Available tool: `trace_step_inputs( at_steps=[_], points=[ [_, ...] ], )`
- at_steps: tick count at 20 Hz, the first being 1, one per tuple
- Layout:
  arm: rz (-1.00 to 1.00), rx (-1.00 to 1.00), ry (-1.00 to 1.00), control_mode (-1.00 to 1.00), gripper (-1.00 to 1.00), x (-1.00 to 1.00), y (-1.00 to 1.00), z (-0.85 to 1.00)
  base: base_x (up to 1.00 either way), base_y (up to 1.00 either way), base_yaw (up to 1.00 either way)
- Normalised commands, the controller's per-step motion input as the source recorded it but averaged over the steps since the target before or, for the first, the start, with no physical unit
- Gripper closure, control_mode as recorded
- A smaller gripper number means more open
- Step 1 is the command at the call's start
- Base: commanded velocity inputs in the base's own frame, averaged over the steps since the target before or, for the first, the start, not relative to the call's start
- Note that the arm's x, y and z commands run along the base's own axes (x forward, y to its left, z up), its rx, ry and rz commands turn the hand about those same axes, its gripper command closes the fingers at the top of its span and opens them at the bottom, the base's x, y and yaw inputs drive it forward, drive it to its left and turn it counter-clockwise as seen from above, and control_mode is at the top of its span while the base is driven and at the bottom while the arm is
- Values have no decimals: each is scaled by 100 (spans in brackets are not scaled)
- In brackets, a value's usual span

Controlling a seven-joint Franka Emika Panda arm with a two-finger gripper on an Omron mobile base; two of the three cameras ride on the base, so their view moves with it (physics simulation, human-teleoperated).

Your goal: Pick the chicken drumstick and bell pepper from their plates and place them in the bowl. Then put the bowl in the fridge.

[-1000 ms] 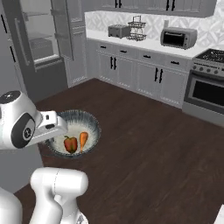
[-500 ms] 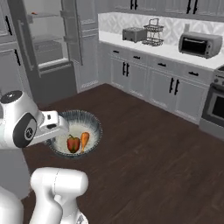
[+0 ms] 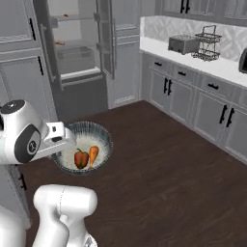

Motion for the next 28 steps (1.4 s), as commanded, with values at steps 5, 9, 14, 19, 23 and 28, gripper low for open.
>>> trace_step_inputs(
  at_steps=[5,9,14,19,23,28],
  points=[
    [0,0,0,100,100,0,0,0,100,-22,38],
    [0,0,0,100,100,0,0,0,100,-26,39],
    [0,0,0,100,100,0,0,0,100,-29,40],
    [0,0,0,100,100,0,0,0,100,-31,41],
    [0,0,0,100,100,0,0,0,100,-49,36],
    [0,0,0,100,100,0,0,0,100,-57,34]
  ],
)
